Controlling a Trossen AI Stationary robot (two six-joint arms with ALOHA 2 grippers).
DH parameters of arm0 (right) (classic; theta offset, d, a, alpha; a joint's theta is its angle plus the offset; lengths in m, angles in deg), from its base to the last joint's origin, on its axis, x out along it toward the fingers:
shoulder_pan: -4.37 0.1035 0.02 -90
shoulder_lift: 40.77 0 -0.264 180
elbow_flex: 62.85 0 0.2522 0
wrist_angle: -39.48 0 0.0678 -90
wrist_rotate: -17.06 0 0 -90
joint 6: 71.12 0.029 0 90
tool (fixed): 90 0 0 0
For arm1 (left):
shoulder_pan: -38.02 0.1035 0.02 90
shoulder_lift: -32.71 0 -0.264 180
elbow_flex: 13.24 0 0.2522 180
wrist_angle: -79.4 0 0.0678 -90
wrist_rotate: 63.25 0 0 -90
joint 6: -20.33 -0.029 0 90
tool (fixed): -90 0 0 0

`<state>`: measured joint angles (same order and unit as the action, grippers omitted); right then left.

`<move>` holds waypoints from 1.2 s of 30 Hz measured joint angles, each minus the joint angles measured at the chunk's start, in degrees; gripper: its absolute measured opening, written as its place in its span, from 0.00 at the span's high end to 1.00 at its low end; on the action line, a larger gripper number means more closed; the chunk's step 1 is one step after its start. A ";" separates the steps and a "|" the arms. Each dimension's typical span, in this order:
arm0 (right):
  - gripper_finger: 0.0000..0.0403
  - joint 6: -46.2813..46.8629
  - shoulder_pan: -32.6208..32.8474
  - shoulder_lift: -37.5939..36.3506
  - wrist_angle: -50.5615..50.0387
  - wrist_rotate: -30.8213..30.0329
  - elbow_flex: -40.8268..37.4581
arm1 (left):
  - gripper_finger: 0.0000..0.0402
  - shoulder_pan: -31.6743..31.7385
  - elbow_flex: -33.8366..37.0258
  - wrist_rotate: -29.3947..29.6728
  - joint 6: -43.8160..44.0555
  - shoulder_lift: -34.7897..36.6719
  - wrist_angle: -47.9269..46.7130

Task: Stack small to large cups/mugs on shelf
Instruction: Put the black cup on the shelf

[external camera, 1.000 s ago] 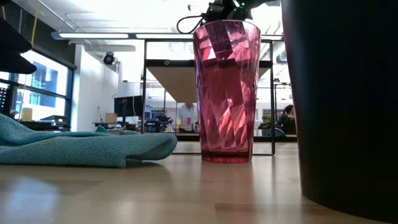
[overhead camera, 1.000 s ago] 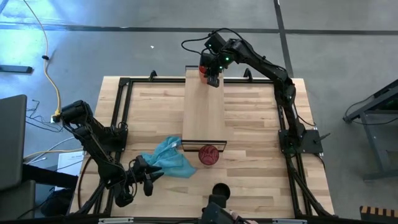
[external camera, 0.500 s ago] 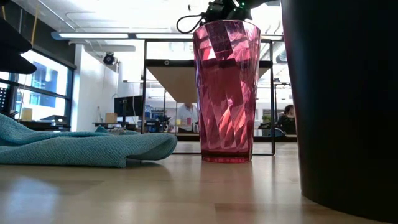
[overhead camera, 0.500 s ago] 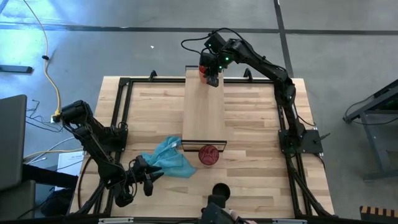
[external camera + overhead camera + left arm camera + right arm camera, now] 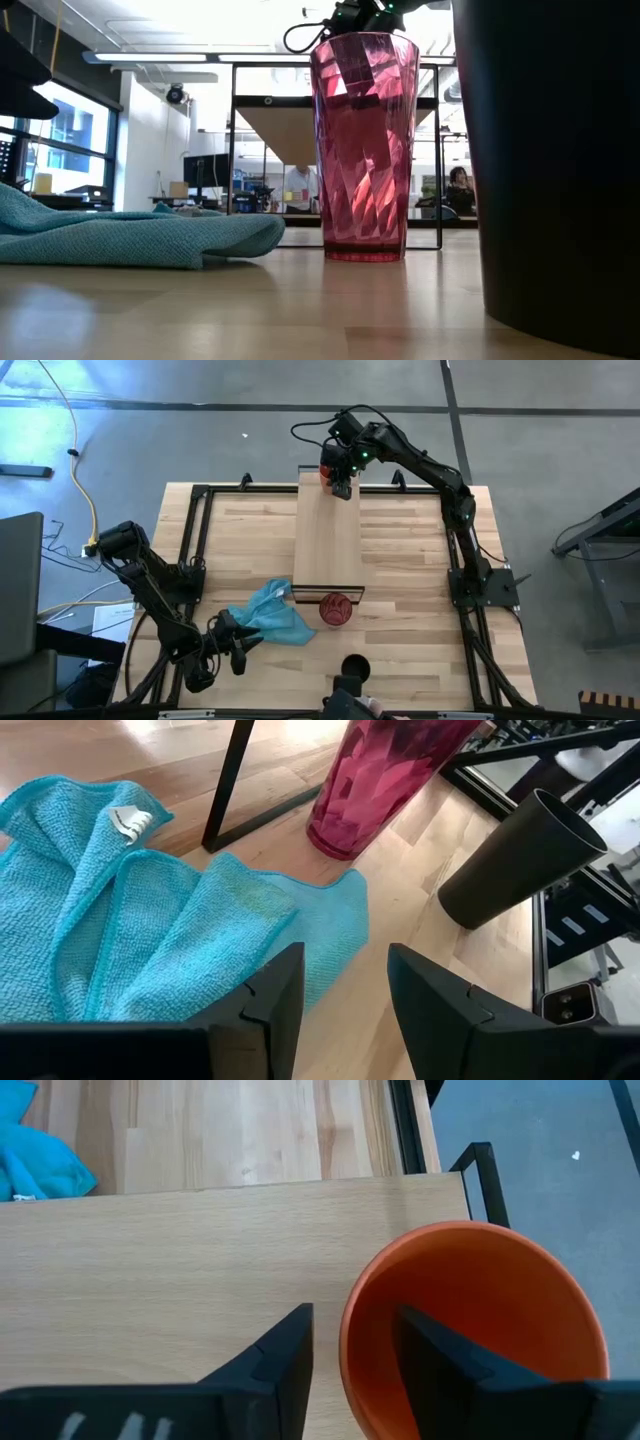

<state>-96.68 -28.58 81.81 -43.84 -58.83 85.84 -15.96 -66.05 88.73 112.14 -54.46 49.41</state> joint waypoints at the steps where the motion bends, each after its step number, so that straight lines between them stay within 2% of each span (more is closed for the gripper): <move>1: 0.67 0.00 0.00 -0.02 0.00 0.00 0.00 | 0.67 0.00 0.00 0.00 0.00 0.00 0.00; 9: 0.67 0.00 0.04 -1.46 0.50 -0.29 0.00 | 0.67 0.00 0.00 0.01 0.00 0.00 -0.25; 21: 0.67 0.00 2.18 -7.61 -0.16 -0.44 0.02 | 0.67 0.00 0.00 0.24 -0.37 0.00 -0.70; 26: 0.67 0.25 4.79 -11.55 -4.36 -0.43 0.07 | 0.67 0.00 0.00 0.24 -0.46 0.00 -0.68; 36: 0.67 6.35 11.11 -18.51 -16.24 -0.42 0.07 | 0.67 0.02 0.00 1.56 -1.63 0.00 -0.27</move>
<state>-90.33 -17.47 63.31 -60.08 -59.25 85.91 -15.94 -66.05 90.29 110.51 -54.46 49.14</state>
